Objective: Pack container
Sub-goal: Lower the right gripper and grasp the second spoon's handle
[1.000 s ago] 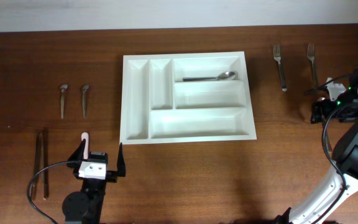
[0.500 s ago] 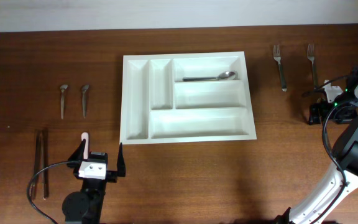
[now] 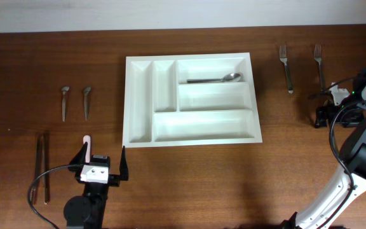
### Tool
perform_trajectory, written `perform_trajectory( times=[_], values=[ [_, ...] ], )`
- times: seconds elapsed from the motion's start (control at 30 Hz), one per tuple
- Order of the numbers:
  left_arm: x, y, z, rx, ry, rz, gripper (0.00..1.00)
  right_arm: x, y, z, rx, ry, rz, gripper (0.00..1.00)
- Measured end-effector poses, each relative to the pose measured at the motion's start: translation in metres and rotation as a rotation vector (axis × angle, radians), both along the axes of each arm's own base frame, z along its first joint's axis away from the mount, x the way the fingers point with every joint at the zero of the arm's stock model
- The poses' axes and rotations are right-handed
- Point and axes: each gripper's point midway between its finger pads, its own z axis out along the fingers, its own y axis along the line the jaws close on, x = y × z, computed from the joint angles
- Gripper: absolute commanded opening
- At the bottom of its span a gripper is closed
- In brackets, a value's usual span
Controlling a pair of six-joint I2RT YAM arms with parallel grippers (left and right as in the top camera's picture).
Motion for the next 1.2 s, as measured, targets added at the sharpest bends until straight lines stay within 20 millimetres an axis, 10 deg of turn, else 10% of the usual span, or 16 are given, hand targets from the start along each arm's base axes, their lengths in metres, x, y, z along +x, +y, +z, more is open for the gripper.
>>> perform_trajectory(
  times=[0.23, 0.7, 1.2],
  values=[
    [0.0, 0.0, 0.0, 0.0, 0.0, 0.0, 0.99, 0.0, 0.0, 0.0, 0.001, 0.0, -0.012, 0.45],
    [0.0, 0.0, 0.0, 0.0, 0.0, 0.0, 0.99, 0.002, 0.001, 0.0, 0.006, -0.01, -0.04, 0.04],
    [0.0, 0.0, 0.0, 0.0, 0.0, 0.0, 0.99, 0.014, 0.007, 0.004, -0.005, -0.015, -0.2, 0.04]
  ],
)
